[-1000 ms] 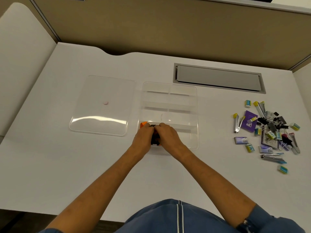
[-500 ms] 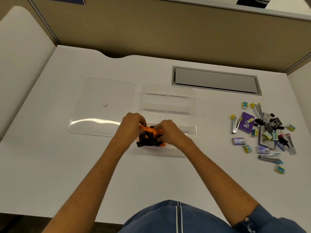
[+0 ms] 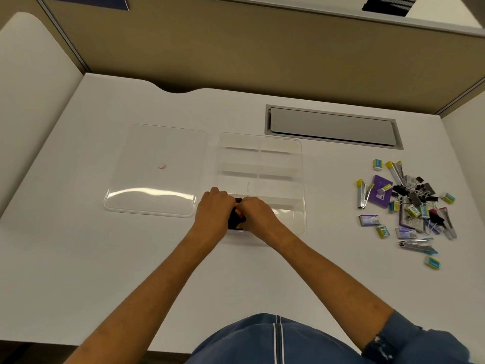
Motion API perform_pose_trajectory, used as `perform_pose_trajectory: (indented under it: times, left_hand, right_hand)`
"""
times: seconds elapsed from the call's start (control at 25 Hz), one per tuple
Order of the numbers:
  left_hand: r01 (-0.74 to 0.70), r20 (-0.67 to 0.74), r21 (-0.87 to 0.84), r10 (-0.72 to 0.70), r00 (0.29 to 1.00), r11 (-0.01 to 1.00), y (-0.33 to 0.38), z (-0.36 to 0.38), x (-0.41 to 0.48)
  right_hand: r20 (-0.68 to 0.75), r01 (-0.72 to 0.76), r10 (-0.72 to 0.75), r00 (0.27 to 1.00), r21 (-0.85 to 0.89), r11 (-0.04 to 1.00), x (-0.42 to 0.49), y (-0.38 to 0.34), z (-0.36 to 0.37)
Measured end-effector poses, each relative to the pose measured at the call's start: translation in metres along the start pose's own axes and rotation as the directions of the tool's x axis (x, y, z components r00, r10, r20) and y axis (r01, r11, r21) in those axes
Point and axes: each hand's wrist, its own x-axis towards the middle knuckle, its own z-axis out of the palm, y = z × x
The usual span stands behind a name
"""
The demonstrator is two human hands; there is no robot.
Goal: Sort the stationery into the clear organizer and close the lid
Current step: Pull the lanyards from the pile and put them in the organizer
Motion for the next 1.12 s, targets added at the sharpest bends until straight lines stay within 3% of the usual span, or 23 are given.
perform_pose_trajectory:
  times: [0.2,0.4,0.92,1.12]
  left_hand:
    - [0.028,0.010,-0.052,-0.027,1.000,0.998,-0.001,0.009,0.002]
    - [0.031,-0.126,-0.059,-0.039,0.991,0.998,-0.001,0.019,-0.004]
    - [0.101,0.028,-0.173,-0.097,0.995,0.980,0.014,0.034,0.001]
    - [0.105,0.048,-0.213,-0.097,0.994,0.971,0.012,0.026,0.004]
  right_hand:
    - [-0.035,0.032,-0.035,0.999,-0.061,0.998,0.000,-0.002,0.008]
    - [-0.066,0.052,-0.056,0.996,-0.055,0.997,-0.004,0.001,0.011]
    - [-0.057,-0.042,0.049,0.997,0.115,0.993,-0.005,0.001,0.016]
    - [-0.010,-0.008,0.009,1.000,0.108,0.994,-0.008,0.004,-0.004]
